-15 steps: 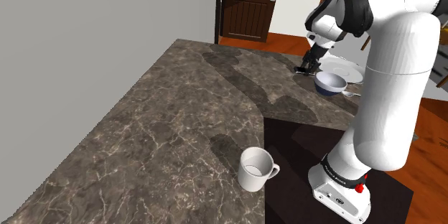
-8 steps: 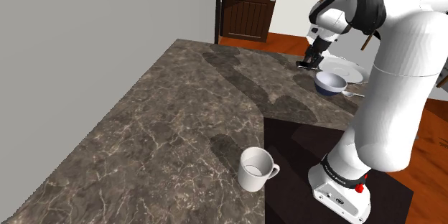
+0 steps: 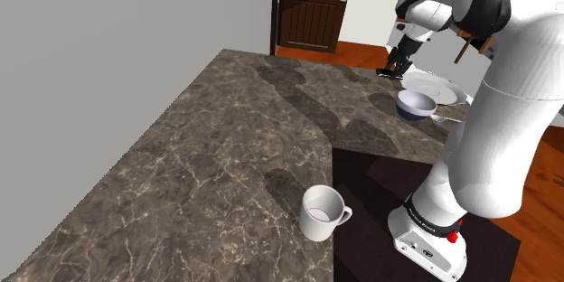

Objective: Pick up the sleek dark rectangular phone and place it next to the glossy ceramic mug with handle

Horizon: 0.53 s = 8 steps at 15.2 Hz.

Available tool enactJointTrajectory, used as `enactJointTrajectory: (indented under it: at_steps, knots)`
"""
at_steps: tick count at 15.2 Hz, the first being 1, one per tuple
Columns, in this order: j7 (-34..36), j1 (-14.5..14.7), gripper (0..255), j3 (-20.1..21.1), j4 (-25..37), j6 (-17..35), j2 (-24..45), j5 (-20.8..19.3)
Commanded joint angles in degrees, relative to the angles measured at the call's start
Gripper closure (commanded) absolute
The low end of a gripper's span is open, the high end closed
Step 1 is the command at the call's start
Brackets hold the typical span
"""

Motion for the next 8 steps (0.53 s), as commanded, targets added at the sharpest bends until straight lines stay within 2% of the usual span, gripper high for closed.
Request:
enactJointTrajectory:
  at_steps: [1,8]
  knots:
    - [1.1,1.0,255,-1.0,0.7,-0.9,-1.2,-1.4]
    - [5.6,5.1,255,-4.2,3.9,-4.4,-6.0,-6.9]
